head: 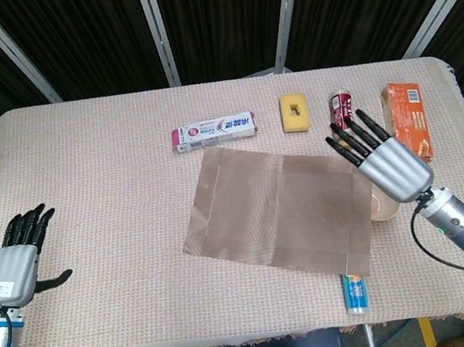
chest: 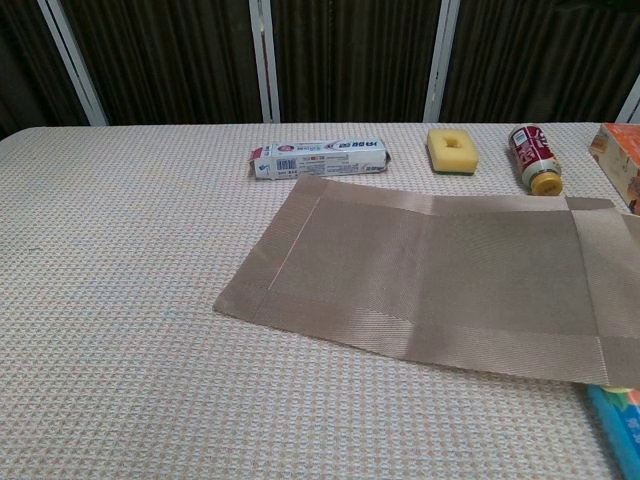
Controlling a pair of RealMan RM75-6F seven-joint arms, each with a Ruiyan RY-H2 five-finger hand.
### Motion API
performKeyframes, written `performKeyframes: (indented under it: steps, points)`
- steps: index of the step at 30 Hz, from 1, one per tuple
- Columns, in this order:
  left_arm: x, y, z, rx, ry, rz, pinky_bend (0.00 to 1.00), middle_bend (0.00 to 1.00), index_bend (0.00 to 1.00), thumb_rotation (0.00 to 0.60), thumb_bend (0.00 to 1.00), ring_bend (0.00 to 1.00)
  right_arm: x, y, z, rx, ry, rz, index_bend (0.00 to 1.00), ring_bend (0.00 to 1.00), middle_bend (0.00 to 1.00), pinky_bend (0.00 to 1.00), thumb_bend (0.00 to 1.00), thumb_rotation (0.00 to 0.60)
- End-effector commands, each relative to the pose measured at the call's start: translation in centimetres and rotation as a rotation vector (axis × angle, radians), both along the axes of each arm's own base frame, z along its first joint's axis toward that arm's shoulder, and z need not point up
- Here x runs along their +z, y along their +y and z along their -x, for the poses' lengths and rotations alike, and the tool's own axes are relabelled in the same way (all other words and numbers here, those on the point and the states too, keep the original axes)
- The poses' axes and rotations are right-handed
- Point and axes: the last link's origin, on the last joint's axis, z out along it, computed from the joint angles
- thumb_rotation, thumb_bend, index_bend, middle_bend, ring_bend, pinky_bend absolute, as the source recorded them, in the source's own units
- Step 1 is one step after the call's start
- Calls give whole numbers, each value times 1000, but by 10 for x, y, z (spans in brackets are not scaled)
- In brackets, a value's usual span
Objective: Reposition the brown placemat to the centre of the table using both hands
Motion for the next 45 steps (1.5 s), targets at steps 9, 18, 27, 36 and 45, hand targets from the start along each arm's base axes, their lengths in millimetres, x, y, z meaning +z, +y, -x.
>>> performKeyframes:
  steps: [9,18,27,36,45]
  points:
    - [-75,54,-39,-252,25,207,0,0,75,600,87,0,34,87,53,-506,-436,3,0,0,0,0,0,600]
    - [-135,82,-67,-365,119,303,0,0,193,600,106,0,9,127,67,-644,-570,-17,0,0,0,0,0,600]
    - [-176,88,-80,-387,156,330,0,0,220,600,150,0,5,133,69,-649,-570,12,0,0,0,0,0,600]
    - [-197,90,-88,-406,197,336,0,0,220,600,150,0,12,131,72,-644,-578,28,0,0,0,0,0,600]
    - [-214,85,-97,-453,267,344,0,0,222,600,185,0,15,131,73,-639,-578,44,0,0,0,0,0,600]
